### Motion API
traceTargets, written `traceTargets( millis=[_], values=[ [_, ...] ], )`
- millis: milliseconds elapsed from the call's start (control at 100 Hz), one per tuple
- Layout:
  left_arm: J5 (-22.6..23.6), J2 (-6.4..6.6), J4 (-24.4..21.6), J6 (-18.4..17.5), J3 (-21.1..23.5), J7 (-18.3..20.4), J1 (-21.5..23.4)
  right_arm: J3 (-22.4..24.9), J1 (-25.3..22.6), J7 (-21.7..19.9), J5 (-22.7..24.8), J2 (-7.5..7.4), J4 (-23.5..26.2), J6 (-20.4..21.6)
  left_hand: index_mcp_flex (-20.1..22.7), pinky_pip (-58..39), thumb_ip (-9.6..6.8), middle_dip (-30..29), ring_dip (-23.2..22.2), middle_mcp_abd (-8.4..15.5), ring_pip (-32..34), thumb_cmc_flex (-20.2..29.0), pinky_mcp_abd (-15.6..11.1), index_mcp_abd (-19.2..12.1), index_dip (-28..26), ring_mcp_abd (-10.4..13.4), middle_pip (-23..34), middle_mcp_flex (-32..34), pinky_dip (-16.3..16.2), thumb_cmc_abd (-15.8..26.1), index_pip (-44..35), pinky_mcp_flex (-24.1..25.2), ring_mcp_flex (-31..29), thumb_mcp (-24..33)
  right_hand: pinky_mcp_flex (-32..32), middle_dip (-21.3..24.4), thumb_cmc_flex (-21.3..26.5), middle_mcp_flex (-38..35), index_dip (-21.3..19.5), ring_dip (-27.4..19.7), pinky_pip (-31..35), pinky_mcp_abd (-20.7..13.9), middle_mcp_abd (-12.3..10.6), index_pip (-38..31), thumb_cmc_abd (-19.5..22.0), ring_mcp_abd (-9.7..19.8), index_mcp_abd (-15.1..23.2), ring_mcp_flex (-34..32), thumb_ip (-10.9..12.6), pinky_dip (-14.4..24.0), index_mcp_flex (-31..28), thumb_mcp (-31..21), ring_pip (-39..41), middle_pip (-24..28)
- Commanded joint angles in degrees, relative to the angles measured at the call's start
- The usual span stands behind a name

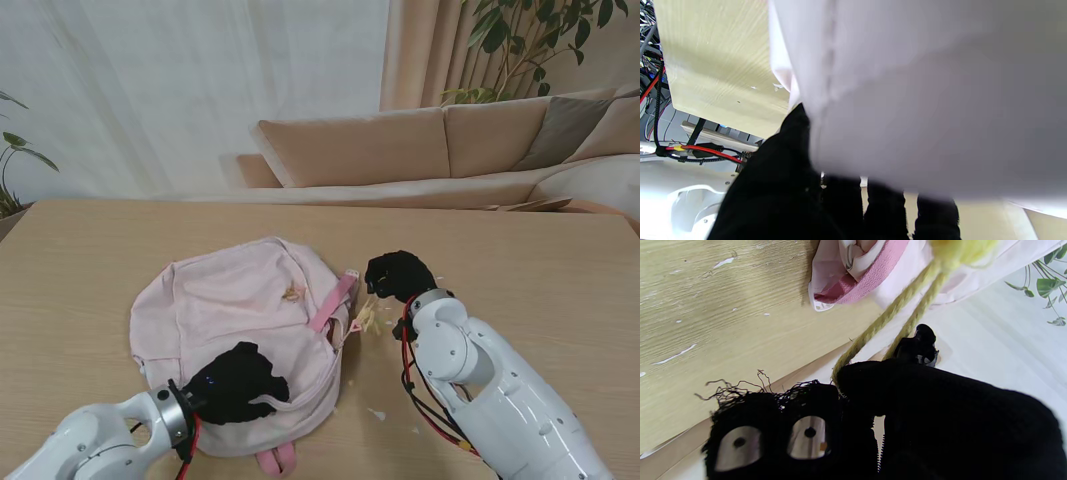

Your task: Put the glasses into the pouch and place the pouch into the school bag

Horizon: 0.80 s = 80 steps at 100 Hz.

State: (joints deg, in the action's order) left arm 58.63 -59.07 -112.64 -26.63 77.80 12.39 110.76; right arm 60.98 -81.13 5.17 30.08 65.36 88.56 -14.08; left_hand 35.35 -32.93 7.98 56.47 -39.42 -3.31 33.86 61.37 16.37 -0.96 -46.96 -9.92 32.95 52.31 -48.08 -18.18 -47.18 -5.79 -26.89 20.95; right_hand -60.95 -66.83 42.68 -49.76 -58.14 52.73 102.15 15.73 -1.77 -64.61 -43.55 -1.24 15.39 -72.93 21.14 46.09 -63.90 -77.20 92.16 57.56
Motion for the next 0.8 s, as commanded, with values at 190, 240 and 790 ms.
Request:
traceTargets(
  millis=[190,240,790],
  values=[
    [-3.0,1.2,0.8,-7.9,9.0,4.0,2.6,-3.8,5.5,0.8,-1.6,1.67,-5.7,-0.2,7.1,-5.6,-0.37,3.1,-1.2,3.0,0.1,3.0,-1.5,-11.4,-8.0,2.6,1.3,1.5,6.4,0.9,-7.2,3.4,-0.3,2.6,-0.5,-1.4,2.4,-26.1,-1.3,0.5,16.6,-0.6,-2.9,-2.4,12.8,1.7,2.9,-2.3,2.1,1.0,-1.9,-2.9,3.2,14.9],
    [-3.3,1.27,0.7,-9.1,10.5,4.6,3.1,-4.4,6.2,1.1,-2.0,1.88,-6.6,-0.3,7.1,-5.4,-0.38,3.4,-1.1,3.2,-0.1,3.1,-1.7,-11.5,-8.4,2.9,1.0,1.4,6.7,0.9,-7.3,3.6,-0.1,2.5,-0.5,-1.4,2.4,-26.1,-1.3,0.5,16.6,-0.6,-2.9,-2.5,12.8,1.7,2.8,-2.3,2.0,1.0,-1.9,-2.8,3.2,14.9],
    [-5.8,0.37,-2.9,-3.2,17.2,5.1,7.1,-6.5,6.9,1.5,-3.3,2.25,-8.0,2.0,-7.8,4.9,-1.48,-10.0,2.3,2.5,-8.2,-5.5,-1.0,-4.1,8.4,1.7,-7.1,-12.5,8.1,-1.9,0.8,5.9,5.6,6.0,-0.5,-1.3,2.4,-26.1,-1.3,0.6,16.6,-0.6,-3.0,-2.5,12.9,1.7,2.9,-2.3,1.8,1.0,-1.9,-2.8,3.2,14.9]
  ],
)
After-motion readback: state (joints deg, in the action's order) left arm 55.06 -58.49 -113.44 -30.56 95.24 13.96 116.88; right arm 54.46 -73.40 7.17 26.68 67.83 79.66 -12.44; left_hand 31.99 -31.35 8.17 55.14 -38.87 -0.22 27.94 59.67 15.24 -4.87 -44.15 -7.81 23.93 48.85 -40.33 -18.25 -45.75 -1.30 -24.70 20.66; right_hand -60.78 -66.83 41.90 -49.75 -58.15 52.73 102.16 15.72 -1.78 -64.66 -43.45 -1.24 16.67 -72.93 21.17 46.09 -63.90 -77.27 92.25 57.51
